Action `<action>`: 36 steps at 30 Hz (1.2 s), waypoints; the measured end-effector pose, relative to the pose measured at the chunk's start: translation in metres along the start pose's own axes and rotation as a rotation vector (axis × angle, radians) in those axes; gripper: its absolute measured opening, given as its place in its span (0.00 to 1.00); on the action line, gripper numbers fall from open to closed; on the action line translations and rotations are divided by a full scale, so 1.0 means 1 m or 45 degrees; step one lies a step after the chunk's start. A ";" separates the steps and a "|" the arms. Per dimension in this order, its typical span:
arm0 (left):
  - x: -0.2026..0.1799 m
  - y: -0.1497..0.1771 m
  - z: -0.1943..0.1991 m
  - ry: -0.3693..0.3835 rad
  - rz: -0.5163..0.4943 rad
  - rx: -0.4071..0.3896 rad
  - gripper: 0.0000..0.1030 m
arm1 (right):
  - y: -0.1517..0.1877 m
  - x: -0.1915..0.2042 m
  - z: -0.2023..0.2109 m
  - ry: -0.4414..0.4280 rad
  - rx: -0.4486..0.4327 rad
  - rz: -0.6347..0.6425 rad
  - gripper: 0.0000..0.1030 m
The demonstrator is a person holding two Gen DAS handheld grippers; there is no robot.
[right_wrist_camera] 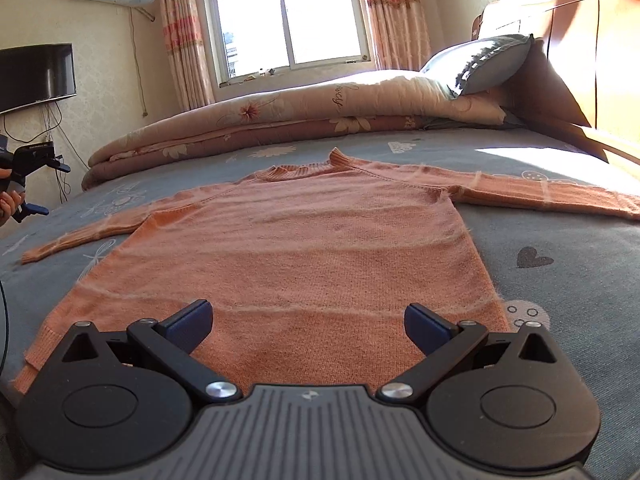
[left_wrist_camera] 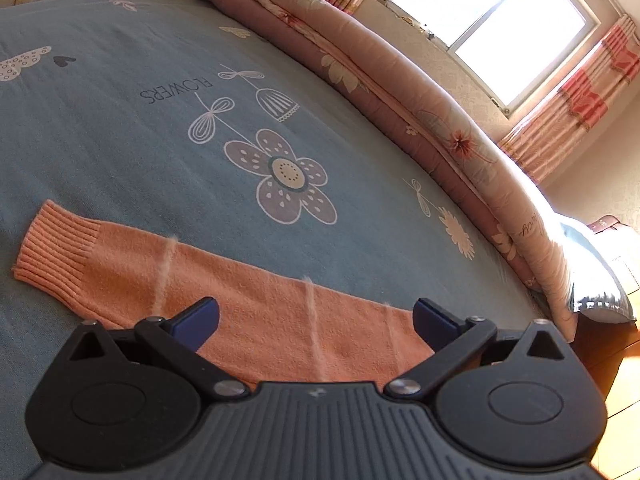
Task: Fold clothes
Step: 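Move the open left gripper along the sweater sleeve toward its ribbed cuff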
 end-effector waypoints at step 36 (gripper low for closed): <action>0.013 0.001 -0.081 -0.080 -0.110 0.102 0.99 | 0.008 0.030 -0.059 -0.085 0.222 0.169 1.00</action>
Point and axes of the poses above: each gripper's, at about its wrist camera, not at the fingertips, and z roughly against the way its jaws point, x to its left, y to its underside, the point moved 4 cm from there along -z, roughly the way its jaws point, and after that the axes turned 1 degree about -x, right-handed, at the moved point
